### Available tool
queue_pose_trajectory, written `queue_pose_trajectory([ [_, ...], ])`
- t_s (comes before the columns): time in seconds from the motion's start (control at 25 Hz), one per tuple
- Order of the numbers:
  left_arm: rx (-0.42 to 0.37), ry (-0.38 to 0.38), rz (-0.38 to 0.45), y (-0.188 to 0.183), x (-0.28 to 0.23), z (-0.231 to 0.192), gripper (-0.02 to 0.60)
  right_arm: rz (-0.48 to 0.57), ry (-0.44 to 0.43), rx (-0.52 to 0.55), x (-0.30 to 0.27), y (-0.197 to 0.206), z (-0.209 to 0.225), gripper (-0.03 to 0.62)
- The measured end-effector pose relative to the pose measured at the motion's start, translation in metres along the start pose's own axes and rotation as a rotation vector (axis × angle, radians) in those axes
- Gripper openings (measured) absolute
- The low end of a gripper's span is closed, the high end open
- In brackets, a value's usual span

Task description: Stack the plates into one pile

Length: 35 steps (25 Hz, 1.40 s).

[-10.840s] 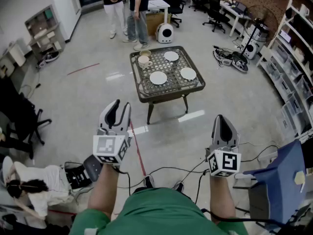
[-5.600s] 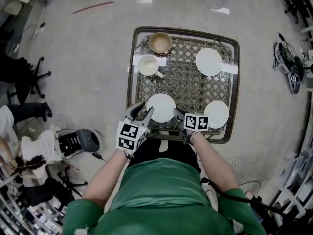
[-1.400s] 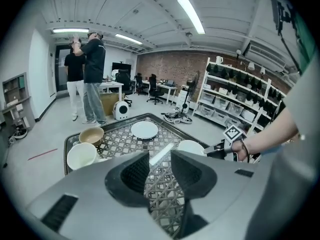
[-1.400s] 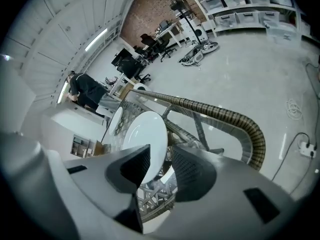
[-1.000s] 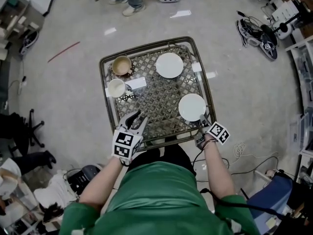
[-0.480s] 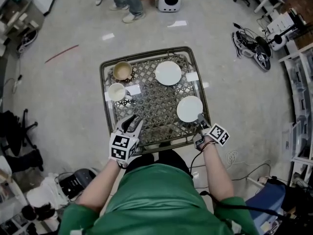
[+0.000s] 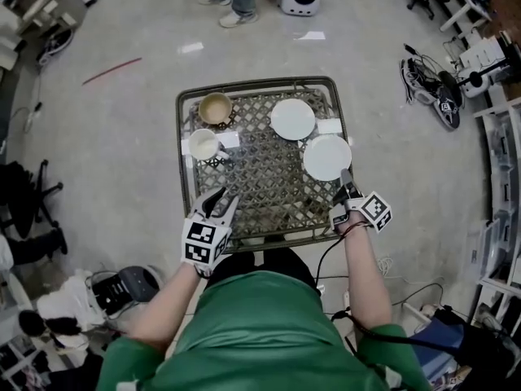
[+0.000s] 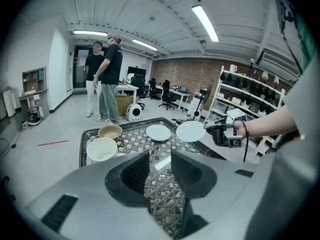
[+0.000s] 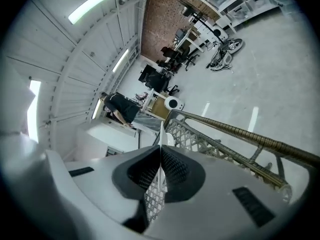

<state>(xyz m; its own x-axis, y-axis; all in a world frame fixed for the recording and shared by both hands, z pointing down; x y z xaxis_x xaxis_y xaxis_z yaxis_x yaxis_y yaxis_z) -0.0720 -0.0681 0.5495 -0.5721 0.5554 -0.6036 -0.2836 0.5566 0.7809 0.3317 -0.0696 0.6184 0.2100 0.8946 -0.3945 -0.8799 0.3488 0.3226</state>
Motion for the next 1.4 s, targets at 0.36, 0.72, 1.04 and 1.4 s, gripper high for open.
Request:
queue_pose_trajectory([
  [0.36, 0.039, -0.062, -0.031, 0.0, -0.006, -0.01, 0.144, -0.069, -0.046, 0.004, -0.074, -0.006, -0.019, 0.029],
  [0.72, 0.084, -0.146, -0.06, -0.002, -0.01, -0.019, 0.144, -0.158, -0.059, -0.001, -0.157, -0.003, -0.022, 0.029],
  [1.04, 0.124, -0.2, -0.069, 0.002, -0.013, -0.02, 0.144, -0.21, 0.008, 0.008, -0.193, 0.002, -0.005, 0.029],
  [1.4, 0.155, -0.224, -0.078, 0.009, -0.012, -0.019, 0.144, -0.261, 0.175, 0.121, -0.208, 0.006, 0.015, 0.035],
])
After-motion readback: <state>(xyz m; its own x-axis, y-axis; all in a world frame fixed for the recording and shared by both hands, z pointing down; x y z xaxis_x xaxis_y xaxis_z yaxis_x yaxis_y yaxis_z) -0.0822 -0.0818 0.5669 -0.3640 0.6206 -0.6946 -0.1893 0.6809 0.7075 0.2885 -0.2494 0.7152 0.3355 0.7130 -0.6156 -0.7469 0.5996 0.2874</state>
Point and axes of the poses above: the fingertips, and each gripper's own axes: x backward along the fingers, z to its right, y out of its underside, the point moved 7 cm from there along x, backward along the fingers, and after that the axes turned 3 degrees about -x, right-handed, at the moved point
